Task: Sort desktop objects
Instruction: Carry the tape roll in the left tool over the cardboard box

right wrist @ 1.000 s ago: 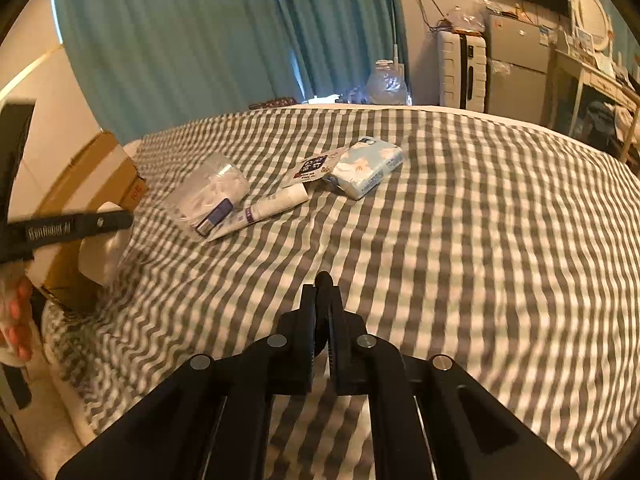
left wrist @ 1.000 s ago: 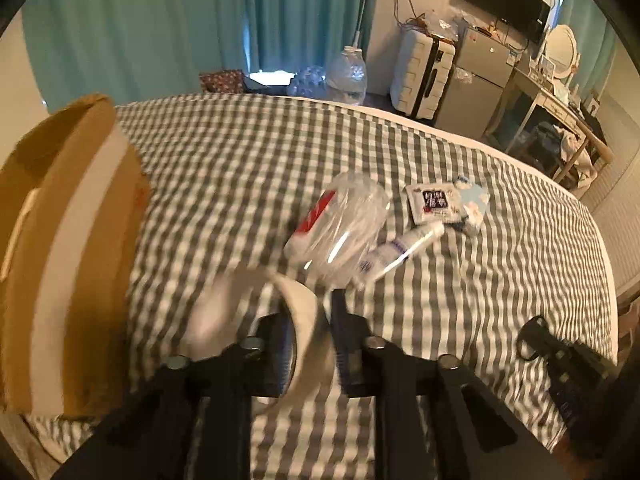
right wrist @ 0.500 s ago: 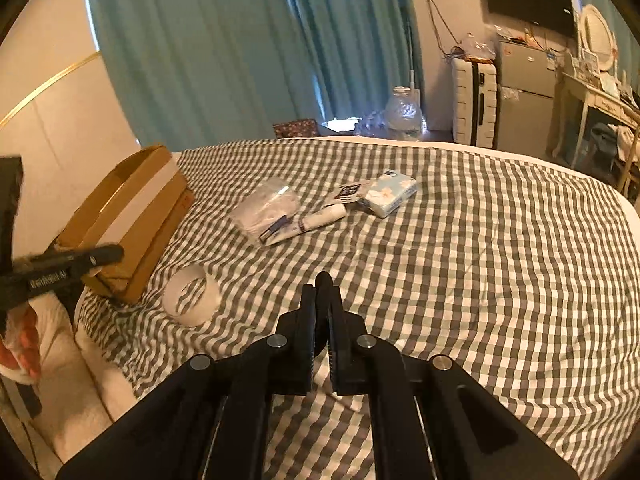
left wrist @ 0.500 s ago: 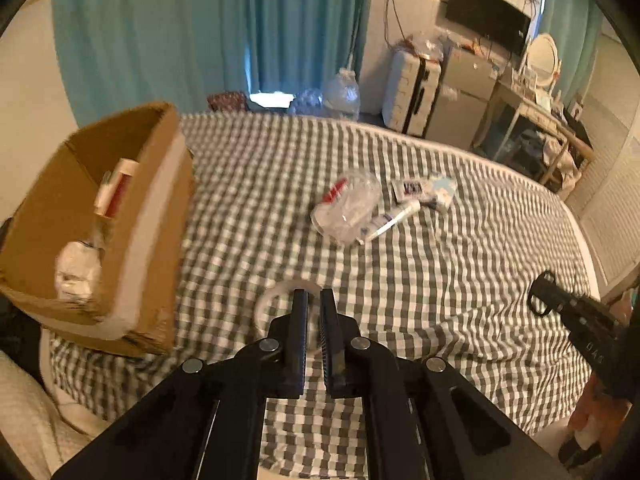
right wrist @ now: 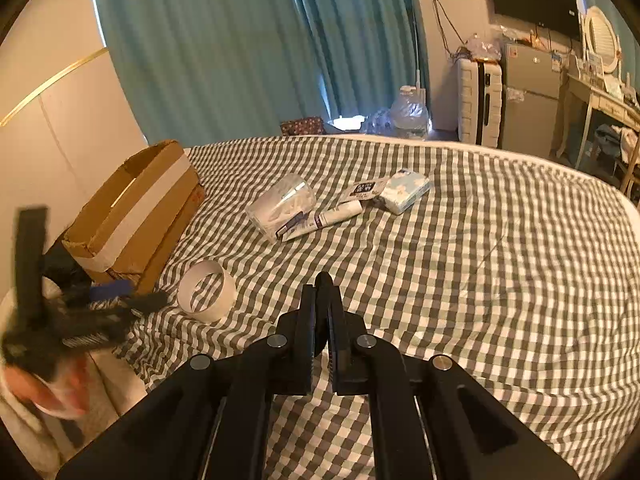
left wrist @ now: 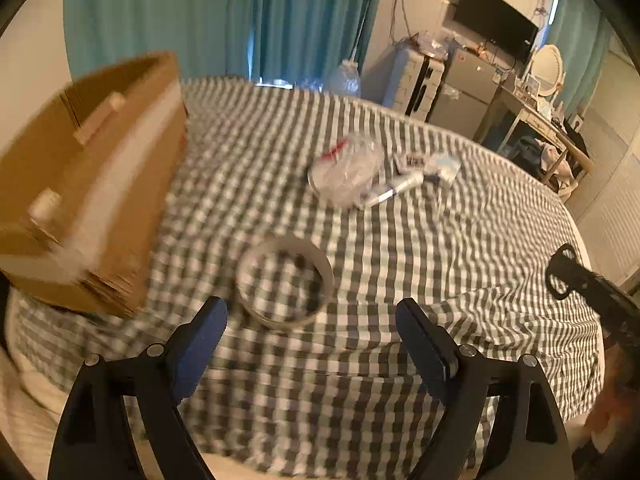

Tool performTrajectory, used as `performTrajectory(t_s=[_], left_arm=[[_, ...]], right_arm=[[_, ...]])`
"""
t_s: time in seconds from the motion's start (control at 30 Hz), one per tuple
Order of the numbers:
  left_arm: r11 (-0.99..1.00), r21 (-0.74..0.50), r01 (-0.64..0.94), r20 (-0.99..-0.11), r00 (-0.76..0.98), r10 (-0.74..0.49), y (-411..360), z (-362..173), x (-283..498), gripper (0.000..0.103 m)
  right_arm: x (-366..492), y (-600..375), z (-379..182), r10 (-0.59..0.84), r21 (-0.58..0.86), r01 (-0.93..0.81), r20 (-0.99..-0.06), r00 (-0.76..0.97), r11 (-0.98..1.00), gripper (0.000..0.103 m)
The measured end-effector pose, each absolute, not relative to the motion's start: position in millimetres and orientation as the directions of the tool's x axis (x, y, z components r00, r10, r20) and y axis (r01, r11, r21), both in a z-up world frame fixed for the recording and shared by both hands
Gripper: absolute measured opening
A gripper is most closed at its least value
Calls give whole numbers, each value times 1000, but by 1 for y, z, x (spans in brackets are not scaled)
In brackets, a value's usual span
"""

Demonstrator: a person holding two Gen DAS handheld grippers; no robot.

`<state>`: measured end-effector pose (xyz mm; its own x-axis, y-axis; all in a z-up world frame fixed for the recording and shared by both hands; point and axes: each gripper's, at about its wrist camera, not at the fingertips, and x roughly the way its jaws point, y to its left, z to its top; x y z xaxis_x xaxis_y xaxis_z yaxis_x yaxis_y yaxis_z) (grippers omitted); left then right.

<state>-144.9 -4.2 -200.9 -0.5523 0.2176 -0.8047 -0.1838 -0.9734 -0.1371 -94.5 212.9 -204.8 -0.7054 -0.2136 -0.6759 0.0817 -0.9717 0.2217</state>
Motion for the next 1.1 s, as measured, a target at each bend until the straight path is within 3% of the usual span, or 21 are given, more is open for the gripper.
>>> performTrajectory(t_s=[0.27, 0.4, 0.47, 0.53, 0.77, 0.93, 1.1], left_arm=[[-994, -67, -85, -863, -494, 101, 7, -274, -191, 91], [-989, -143, -24, -872, -471, 137, -8, -290, -213, 92], [-988, -152, -39, -852, -501, 151, -10, -287, -218, 83], [-987, -147, -62, -839, -520, 158, -10, -283, -220, 84], [-976, -180, -125, -767, -603, 219, -16, -221, -211, 84], [-985, -99, -142, -729, -663, 169, -46, -155, -207, 84], [-997, -53, -59, -690, -719, 80, -119, -114, -206, 84]], right_arm=[[-118, 210, -234, -235, 226, 102, -711, -663, -969, 5], [-133, 212, -253, -245, 239, 96, -740, -627, -966, 5], [-139, 213, -261, -242, 238, 90, -752, -613, -967, 5], [-144, 213, -268, -242, 236, 90, -764, -599, -968, 5], [-152, 189, -245, -266, 230, 139, -749, -607, -963, 5], [-164, 132, -184, -382, 270, 271, -663, -644, -924, 5], [-183, 43, -130, -516, 290, 436, -609, -603, -852, 5]])
